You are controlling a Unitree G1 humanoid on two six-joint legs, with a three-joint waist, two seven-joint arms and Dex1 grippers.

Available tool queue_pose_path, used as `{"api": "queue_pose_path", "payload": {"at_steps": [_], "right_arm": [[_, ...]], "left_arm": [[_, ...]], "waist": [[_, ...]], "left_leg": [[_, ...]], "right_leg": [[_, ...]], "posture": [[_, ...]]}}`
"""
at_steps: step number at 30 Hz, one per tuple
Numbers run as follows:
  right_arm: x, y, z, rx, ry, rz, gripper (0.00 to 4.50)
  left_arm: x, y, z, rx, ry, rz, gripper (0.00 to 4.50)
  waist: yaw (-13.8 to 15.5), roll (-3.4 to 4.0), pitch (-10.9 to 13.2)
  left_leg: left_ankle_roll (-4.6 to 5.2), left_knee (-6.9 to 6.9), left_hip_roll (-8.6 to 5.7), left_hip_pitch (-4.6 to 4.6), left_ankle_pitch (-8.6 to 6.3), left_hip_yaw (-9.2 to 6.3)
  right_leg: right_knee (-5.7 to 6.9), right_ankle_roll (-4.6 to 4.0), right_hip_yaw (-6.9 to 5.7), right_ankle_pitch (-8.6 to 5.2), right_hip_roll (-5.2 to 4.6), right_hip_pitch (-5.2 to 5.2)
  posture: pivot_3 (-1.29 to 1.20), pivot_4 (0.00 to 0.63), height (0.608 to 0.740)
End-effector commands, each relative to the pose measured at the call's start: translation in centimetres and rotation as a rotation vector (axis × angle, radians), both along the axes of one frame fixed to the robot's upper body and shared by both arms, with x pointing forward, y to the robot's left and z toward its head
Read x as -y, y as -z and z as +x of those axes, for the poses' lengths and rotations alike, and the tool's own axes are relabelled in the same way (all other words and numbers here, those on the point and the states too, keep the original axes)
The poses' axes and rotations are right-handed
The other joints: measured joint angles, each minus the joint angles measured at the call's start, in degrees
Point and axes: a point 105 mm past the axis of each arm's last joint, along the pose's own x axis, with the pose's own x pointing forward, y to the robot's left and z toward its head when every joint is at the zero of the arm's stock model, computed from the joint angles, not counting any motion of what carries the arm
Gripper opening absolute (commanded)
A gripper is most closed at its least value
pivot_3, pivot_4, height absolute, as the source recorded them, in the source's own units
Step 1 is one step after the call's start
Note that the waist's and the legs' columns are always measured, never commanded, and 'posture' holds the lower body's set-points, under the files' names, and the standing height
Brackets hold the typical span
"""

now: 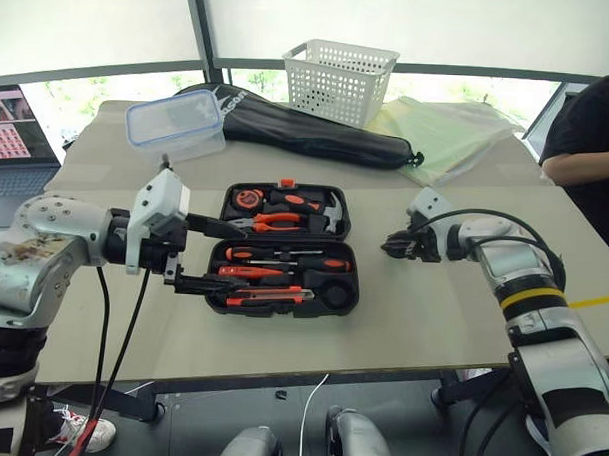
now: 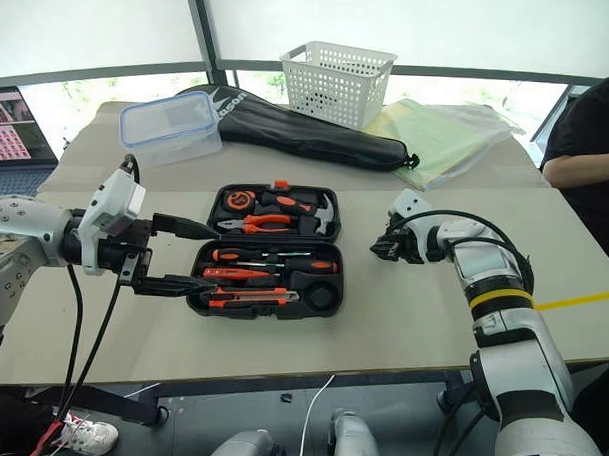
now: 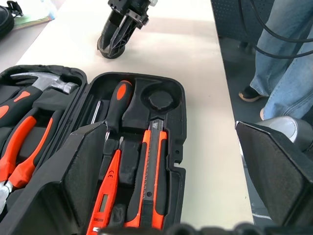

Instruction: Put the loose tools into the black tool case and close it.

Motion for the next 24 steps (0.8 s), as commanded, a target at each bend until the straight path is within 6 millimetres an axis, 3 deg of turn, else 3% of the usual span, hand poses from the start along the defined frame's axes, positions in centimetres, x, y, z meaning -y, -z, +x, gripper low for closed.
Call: {"api": "queue_pose_path", "payload": {"at_steps": [1,5,11,15,22,24], "right_arm": [[0.6,-2.0,-0.2,0.06,-0.007,-0.006,1.18],[1.2,-3.7,-0.5,0.095,0.016,0.015,1.18],[1.5,-2.3,-0.9,0.077,0.028,0.009,1.18],[1.5,-2.2,-0.8,0.069,0.04,0.032,0.13],[1.4,-2.9,-0.7,0.104,0.027,0.021,0.05],[1.1,-4.0,-0.7,0.132,0.008,0.042,0.05]], "left_arm": [[0.0,-0.9,0.1,0.064,0.015,0.013,4.5],[0.1,-0.8,0.4,0.069,0.018,0.013,4.5],[0.3,-0.7,0.8,0.073,0.027,0.014,4.5],[0.4,-0.8,0.8,0.078,0.038,0.016,4.5],[0.3,-0.6,1.0,0.081,0.037,0.019,4.5],[0.4,-0.3,0.9,0.074,0.041,0.024,4.5]], "waist": [[-0.09,0.02,0.0],[-0.07,0.03,0.01],[-0.06,0.02,0.01],[-0.07,0.02,0.01],[-0.07,0.02,0.01],[-0.07,0.02,0.01]], "left_leg": [[0.0,-0.02,0.0,0.0,0.0,0.02],[0.01,-0.08,0.0,-0.03,0.0,0.02],[0.01,-0.1,0.01,-0.04,0.0,0.02],[0.01,-0.08,0.02,-0.04,0.0,0.04],[0.02,-0.09,0.02,-0.04,0.0,0.04],[0.02,-0.09,0.02,-0.04,0.0,0.04]], "right_leg": [[0.0,0.0,0.05,0.0,0.0,-0.02],[-0.02,0.0,0.04,0.0,0.0,-0.08],[-0.03,0.0,0.04,0.0,0.0,-0.08],[-0.01,0.0,0.05,0.0,0.0,-0.09],[-0.03,0.0,0.05,0.0,0.0,-0.09],[-0.03,0.0,0.05,0.0,0.01,-0.09]], "posture": [[0.0,0.15,0.74],[0.0,0.15,0.74],[0.0,0.15,0.74],[0.0,0.15,0.74],[0.0,0.15,0.74],[0.0,0.15,0.74]]}}
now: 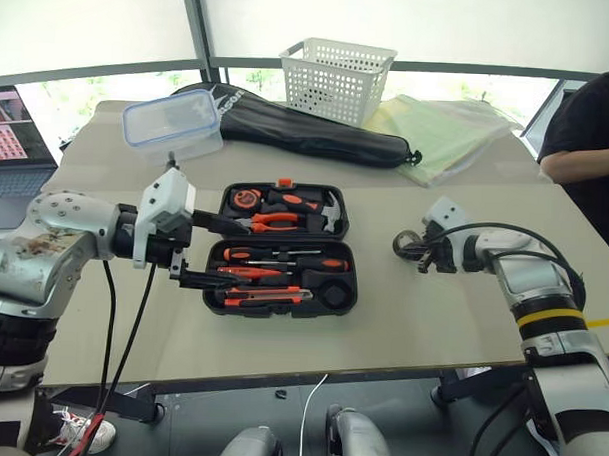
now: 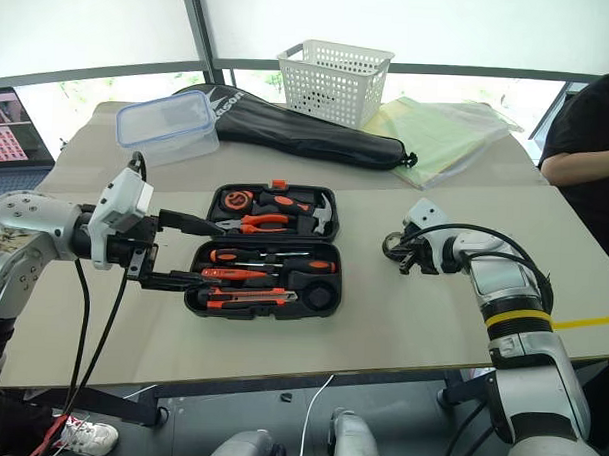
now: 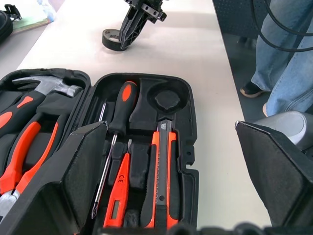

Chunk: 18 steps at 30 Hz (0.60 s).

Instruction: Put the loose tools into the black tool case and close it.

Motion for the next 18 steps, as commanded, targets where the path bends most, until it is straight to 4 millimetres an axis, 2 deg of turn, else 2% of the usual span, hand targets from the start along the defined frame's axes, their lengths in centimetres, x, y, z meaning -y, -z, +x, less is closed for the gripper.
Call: {"api": "queue_pose_path", "payload": {"at_steps": [1,3,6,8,10,12,18], "right_arm": [[-1.0,-3.6,0.0,0.106,-0.067,0.045,0.05],[-3.1,-5.1,-1.5,0.111,-0.2,0.098,0.05],[-7.1,-6.6,-5.6,0.061,-0.46,0.143,0.05],[-9.1,-6.5,-7.9,0.034,-0.594,0.121,0.05],[-11.1,-5.3,-9.5,0.014,-0.694,0.067,0.05],[-11.8,-4.2,-10.2,0.0,-0.73,0.012,0.05],[-11.4,-1.3,-10.0,-0.031,-0.727,-0.11,0.05]], "left_arm": [[0.3,-0.3,-0.3,0.038,0.025,0.018,4.5],[0.1,0.5,-0.7,0.026,0.037,0.047,4.5],[-0.2,1.6,-1.3,0.011,0.06,0.093,4.5],[-0.3,2.1,-1.6,0.009,0.073,0.116,4.5],[-0.2,2.5,-1.7,0.009,0.082,0.129,4.5],[0.0,2.6,-1.8,0.01,0.087,0.127,4.5],[0.0,2.4,-1.8,0.015,0.081,0.13,4.5]], "waist": [[0.0,0.0,0.0],[-0.02,0.03,0.02],[-0.18,0.06,0.03],[-0.01,0.05,0.03],[0.13,0.05,0.03],[0.14,0.04,0.03],[0.7,0.04,0.03]], "left_leg": [[0.0,0.0,0.0,0.0,0.0,0.0],[0.0,-0.01,0.0,0.0,0.0,0.0],[0.0,-0.08,0.05,-0.02,0.0,0.0],[0.0,-0.08,0.06,-0.05,0.0,-0.03],[0.02,-0.07,0.05,-0.06,-0.01,-0.03],[0.02,-0.04,0.05,-0.06,-0.01,-0.03],[0.04,0.06,-0.06,-0.07,-0.02,-0.01]], "right_leg": [[0.0,0.0,0.0,0.0,0.0,0.0],[0.0,0.0,0.0,0.0,0.0,0.0],[0.01,-0.01,0.0,0.0,0.03,-0.07],[-0.02,-0.01,-0.03,-0.01,0.05,-0.07],[-0.02,-0.01,-0.03,-0.01,0.04,-0.07],[-0.01,-0.01,-0.03,-0.01,0.04,-0.06],[0.01,0.02,-0.07,0.0,0.02,-0.05]], "posture": [[0.0,0.15,0.74],[0.0,0.15,0.74],[0.0,0.15,0.74],[0.0,0.15,0.74],[0.0,0.15,0.74],[0.0,0.15,0.74],[0.0,0.15,0.74]]}}
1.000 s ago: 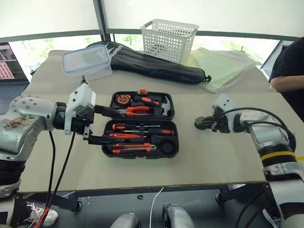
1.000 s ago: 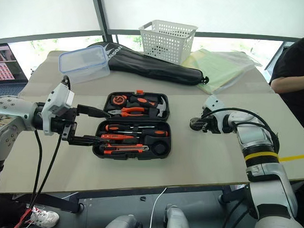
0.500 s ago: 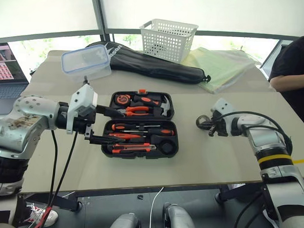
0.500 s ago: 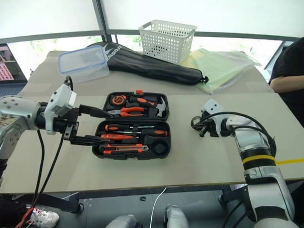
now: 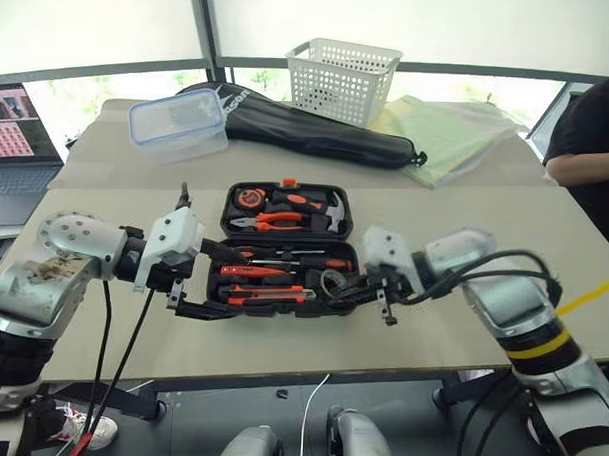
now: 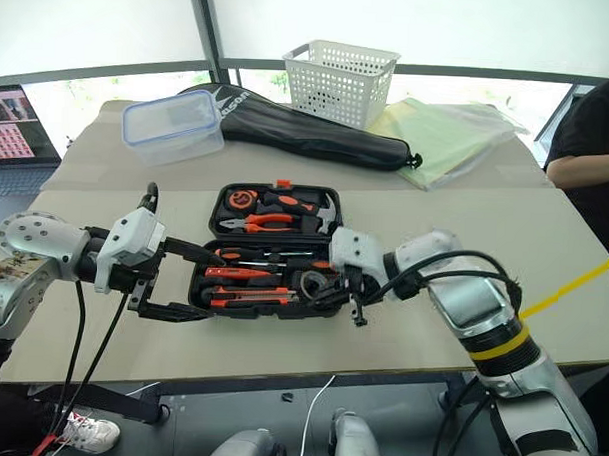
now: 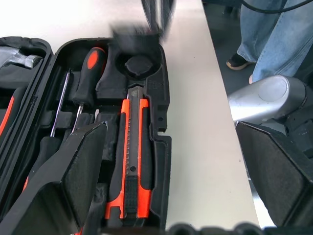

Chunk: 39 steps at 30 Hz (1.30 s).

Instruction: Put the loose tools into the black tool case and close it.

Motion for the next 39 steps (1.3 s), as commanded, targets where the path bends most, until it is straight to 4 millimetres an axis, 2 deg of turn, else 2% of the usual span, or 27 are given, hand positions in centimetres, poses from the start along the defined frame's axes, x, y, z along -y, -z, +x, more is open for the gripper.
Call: {"api": "queue_pose_path", "payload": {"at_steps": [1,6,7,11,12,17,20,22,23,24,26,30,33,34,35,39], "right_arm": [[0.5,0.5,0.1,0.053,-0.008,-0.067,0.05],[1.1,0.9,0.4,0.077,-0.013,-0.137,0.05],[0.9,0.8,0.2,0.068,-0.021,-0.126,0.77],[0.6,0.4,-0.2,0.059,-0.044,-0.113,1.94],[0.4,0.2,-0.3,0.059,-0.042,-0.098,2.38],[0.3,-2.6,0.0,0.056,0.009,0.011,3.99],[1.7,-4.9,1.8,0.069,0.161,0.132,3.99],[4.0,-5.5,3.5,0.052,0.324,0.207,3.99],[5.2,-5.4,4.4,0.049,0.405,0.233,3.43],[6.3,-5.1,5.2,0.066,0.473,0.243,3.32],[8.3,-4.1,6.7,0.099,0.591,0.236,2.67],[9.4,-1.8,7.8,0.092,0.664,0.219,1.32],[8.6,0.0,8.4,0.091,0.644,0.201,0.23],[8.3,0.3,8.5,0.09,0.636,0.2,0.03],[7.7,0.5,8.5,0.083,0.612,0.201,0.0],[5.6,1.0,8.2,0.088,0.504,0.181,0.0]], "left_arm": [[0.1,-0.5,-0.3,0.032,0.01,0.013,4.5],[0.0,-0.6,-0.3,0.033,0.0,0.012,4.5],[0.1,-0.6,-0.3,0.033,-0.002,0.011,4.5],[0.1,-0.6,-0.1,0.037,-0.007,0.006,4.5],[0.1,-0.6,-0.1,0.038,-0.008,0.005,4.5],[-0.1,-0.5,0.5,0.048,-0.052,-0.001,4.5],[-1.5,0.0,1.9,0.055,-0.188,-0.007,4.5],[-3.6,0.2,3.7,0.098,-0.355,-0.039,4.5],[-4.8,0.5,4.4,0.114,-0.439,-0.052,3.98],[-5.9,0.9,5.2,0.143,-0.521,-0.051,3.86],[-8.3,2.4,6.1,0.18,-0.64,0.012,3.12],[-10.2,3.7,7.1,0.201,-0.757,0.053,1.67],[-8.9,5.1,6.9,0.182,-0.698,0.07,0.5],[-8.5,5.4,6.8,0.179,-0.678,0.07,0.19],[-7.7,5.6,6.8,0.171,-0.659,0.054,0.04],[-5.3,6.6,6.5,0.14,-0.598,0.025,0.04]], "waist": [[-0.06,0.0,0.0],[-0.5,0.0,0.0],[-0.51,0.0,0.0],[-0.46,0.0,0.0],[-0.47,0.0,0.0],[-0.5,0.0,0.0],[-0.48,0.0,0.0],[-0.37,0.0,0.0],[-0.32,0.0,0.0],[-0.33,-0.01,-0.01],[-0.33,-0.01,-0.01],[-0.51,-0.01,-0.01],[-0.62,-0.01,-0.01],[-0.62,-0.01,-0.01],[-0.62,-0.01,-0.01],[-0.64,-0.01,-0.01]], "left_leg": [[0.0,-0.01,0.0,0.0,0.0,0.0],[-0.02,-0.05,0.02,0.02,0.01,0.01],[-0.02,-0.04,0.02,0.02,0.0,0.02],[-0.02,-0.03,0.02,0.01,0.0,0.01],[-0.02,-0.03,0.02,0.01,0.0,0.0],[-0.02,-0.05,0.03,0.01,0.0,0.0],[-0.02,-0.03,0.03,0.01,0.0,0.0],[-0.02,-0.05,0.03,0.02,0.0,0.0],[-0.02,-0.05,0.03,0.03,0.0,-0.01],[-0.02,-0.06,0.03,0.05,0.0,-0.01],[-0.02,-0.16,0.02,0.11,0.01,0.02],[-0.03,-0.35,0.01,0.18,0.02,0.16],[-0.03,-0.32,0.01,0.2,0.02,0.2],[-0.03,-0.32,0.01,0.21,0.02,0.21],[-0.03,-0.31,0.01,0.26,0.01,0.21],[-0.02,-0.3,0.02,0.25,0.02,0.2]], "right_leg": [[-0.01,0.0,-0.01,0.0,0.01,0.0],[0.0,-0.02,-0.04,-0.01,0.02,-0.02],[0.0,-0.02,-0.03,-0.01,0.02,-0.02],[0.0,-0.02,-0.02,-0.01,0.01,-0.01],[0.0,-0.02,-0.02,-0.01,0.01,-0.01],[-0.01,-0.02,-0.01,-0.01,0.02,-0.01],[0.0,-0.02,0.01,-0.01,0.01,-0.01],[0.0,-0.02,0.0,-0.01,0.02,-0.01],[0.01,-0.01,0.0,-0.01,0.02,-0.01],[0.01,-0.02,0.0,-0.01,0.03,-0.01],[0.0,-0.02,-0.02,-0.01,0.05,-0.01],[0.0,-0.02,-0.03,-0.01,0.06,-0.04],[-0.01,-0.02,-0.03,0.0,0.05,-0.04],[-0.01,-0.01,-0.01,0.0,0.04,-0.03],[0.0,-0.01,0.0,0.0,0.03,0.01],[0.0,-0.01,0.07,0.0,0.01,0.01]], "posture": [[0.0,0.15,0.74],[0.0,0.15,0.74],[0.0,0.15,0.74],[0.0,0.15,0.74],[0.0,0.15,0.74],[0.0,0.15,0.74],[0.0,0.15,0.74],[0.0,0.15,0.74],[0.0,0.15,0.74],[0.0,0.15,0.74],[0.0,0.15,0.74],[0.0,0.15,0.74],[0.0,0.15,0.74],[0.0,0.15,0.74],[0.0,0.15,0.74],[0.0,0.15,0.74]]}}
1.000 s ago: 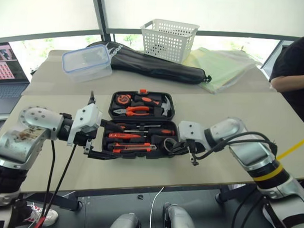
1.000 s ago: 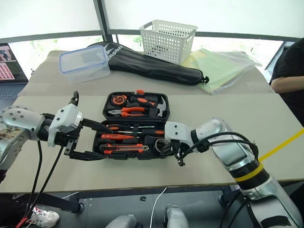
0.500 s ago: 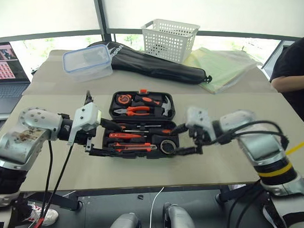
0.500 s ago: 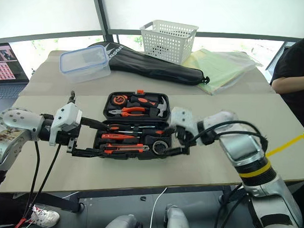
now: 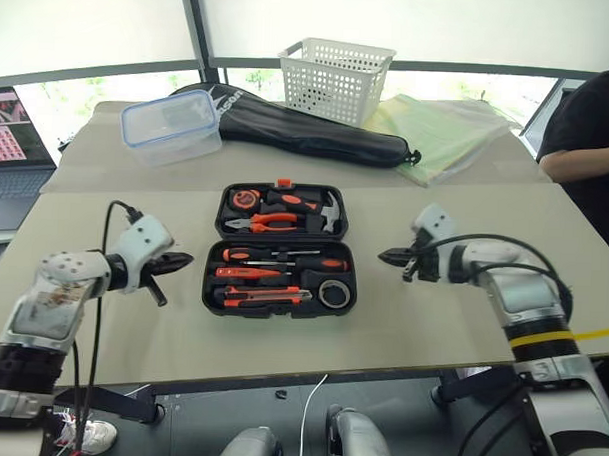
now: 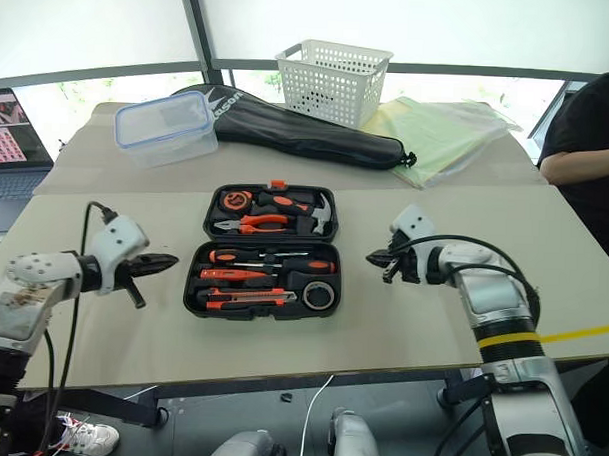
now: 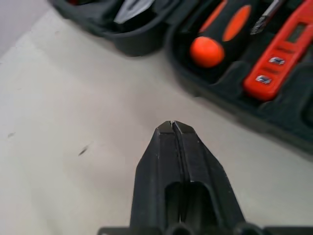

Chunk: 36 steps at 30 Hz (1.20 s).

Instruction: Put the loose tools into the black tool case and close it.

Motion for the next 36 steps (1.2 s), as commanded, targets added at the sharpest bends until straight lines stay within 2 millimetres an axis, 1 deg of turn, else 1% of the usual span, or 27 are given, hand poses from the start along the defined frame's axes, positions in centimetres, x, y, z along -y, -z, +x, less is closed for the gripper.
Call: {"api": "queue_pose_path", "payload": {"at_steps": [1,3,5,7,11,12,16,19,22,25,26,28,31,33,34,36], "right_arm": [[-2.2,-1.8,-0.2,0.13,-0.154,-0.036,0.0],[-3.5,-2.0,-0.9,0.183,-0.243,-0.037,0.0],[-4.7,-2.3,-2.2,0.158,-0.321,0.014,0.0],[-5.3,-2.4,-3.5,0.153,-0.393,0.023,0.0],[-4.5,-1.5,-5.6,0.157,-0.481,-0.042,0.0],[-4.4,-1.5,-5.8,0.156,-0.485,-0.045,0.0],[-2.8,-0.4,-7.6,0.133,-0.51,-0.102,0.0],[-2.1,-0.3,-8.4,0.126,-0.498,-0.112,0.0],[-1.8,-0.1,-9.2,0.12,-0.496,-0.108,0.0],[-1.5,0.7,-9.6,0.104,-0.47,-0.118,0.0],[-1.2,1.0,-9.6,0.103,-0.453,-0.137,0.0],[-0.1,1.3,-9.0,0.102,-0.389,-0.168,0.0],[1.8,0.6,-7.6,0.088,-0.256,-0.162,0.0],[3.1,-0.7,-6.3,0.077,-0.142,-0.118,0.58],[3.5,-1.5,-5.6,0.064,-0.087,-0.081,0.79],[3.8,-2.5,-4.9,0.04,-0.025,-0.018,1.5]], "left_arm": [[2.1,-0.5,-0.5,0.015,0.083,0.004,0.04],[2.8,-0.2,-1.0,-0.008,0.11,-0.006,0.04],[3.3,-0.1,-1.7,-0.05,0.142,-0.031,0.04],[4.0,-0.2,-2.5,-0.052,0.207,-0.039,0.04],[5.7,-0.2,-5.2,-0.098,0.369,-0.06,0.04],[5.8,-0.2,-5.5,-0.106,0.381,-0.061,0.04],[5.9,0.1,-6.8,-0.125,0.429,-0.031,0.04],[5.2,0.6,-7.2,-0.127,0.42,0.01,0.04],[4.0,1.0,-6.8,-0.119,0.364,0.035,0.04],[1.9,2.2,-6.4,-0.115,0.297,0.138,0.04],[1.1,2.5,-6.4,-0.122,0.277,0.168,0.04],[-0.3,2.7,-6.5,-0.149,0.218,0.172,0.04],[-2.2,2.1,-6.1,-0.197,0.098,0.102,0.04],[-3.2,1.0,-5.1,-0.217,-0.011,-0.003,0.53],[-3.5,0.3,-4.4,-0.231,-0.067,-0.076,0.7],[-3.6,-0.8,-3.5,-0.247,-0.123,-0.173,1.45]], "waist": [[-0.01,0.0,0.0],[0.13,0.0,0.0],[0.12,0.0,0.0],[0.0,0.0,0.0],[0.0,0.01,0.0],[0.03,0.01,0.0],[0.26,0.0,0.0],[0.22,0.0,0.0],[0.26,0.0,0.0],[0.41,0.0,0.0],[0.43,0.0,0.0],[0.37,0.0,0.0],[0.09,0.0,0.0],[0.08,0.0,0.0],[0.11,0.0,0.0],[0.13,-0.01,0.01]], "left_leg": [[0.0,0.01,0.01,0.0,0.0,-0.01],[0.0,-0.01,0.0,-0.01,0.0,-0.07],[0.0,0.0,0.0,-0.04,0.0,-0.09],[0.01,-0.05,0.01,-0.04,0.0,-0.08],[0.0,-0.18,0.04,-0.04,0.0,-0.1],[0.0,-0.22,0.04,-0.06,-0.01,-0.12],[0.0,-0.17,0.03,-0.09,-0.01,-0.12],[0.0,-0.13,0.04,-0.03,-0.01,-0.1],[-0.01,-0.12,0.06,0.04,-0.01,-0.07],[-0.01,-0.13,0.08,0.1,-0.01,-0.1],[0.0,-0.12,0.08,0.12,-0.01,-0.09],[-0.01,-0.14,0.08,0.14,-0.01,-0.08],[0.0,-0.16,0.09,0.2,-0.01,-0.03],[0.0,-0.15,0.09,0.21,-0.01,-0.02],[0.0,-0.15,0.09,0.21,-0.01,-0.01],[0.0,-0.13,0.08,0.2,-0.01,-0.02]], "right_leg": [[0.01,0.0,0.0,0.0,0.01,0.0],[0.01,0.0,0.0,0.0,0.0,0.01],[0.01,0.0,-0.02,0.0,0.01,0.01],[0.02,0.01,-0.02,0.0,0.03,0.0],[0.03,0.01,-0.07,0.0,0.08,-0.03],[0.0,0.01,-0.08,0.0,0.07,-0.04],[-0.03,0.01,-0.14,0.0,0.04,-0.02],[-0.06,0.0,-0.05,-0.01,0.04,-0.01],[-0.04,-0.01,0.02,-0.02,0.02,0.04],[-0.03,-0.01,0.03,-0.02,0.01,0.12],[-0.03,-0.01,0.04,-0.02,0.01,0.13],[-0.03,-0.01,0.04,-0.02,0.02,0.13],[0.0,-0.01,0.02,-0.02,0.03,0.13],[0.03,-0.01,0.01,-0.02,0.04,0.13],[0.04,-0.01,0.0,-0.01,0.04,0.14],[0.06,-0.04,-0.02,0.0,0.06,0.13]], "posture": [[0.0,0.15,0.74],[0.0,0.15,0.74],[0.0,0.15,0.74],[0.0,0.15,0.74],[0.0,0.15,0.74],[0.0,0.15,0.74],[0.0,0.15,0.74],[0.0,0.15,0.74],[0.0,0.15,0.74],[0.0,0.15,0.74],[0.0,0.15,0.74],[0.0,0.15,0.74],[0.0,0.15,0.74],[0.0,0.15,0.74],[0.0,0.15,0.74],[0.0,0.15,0.74]]}}
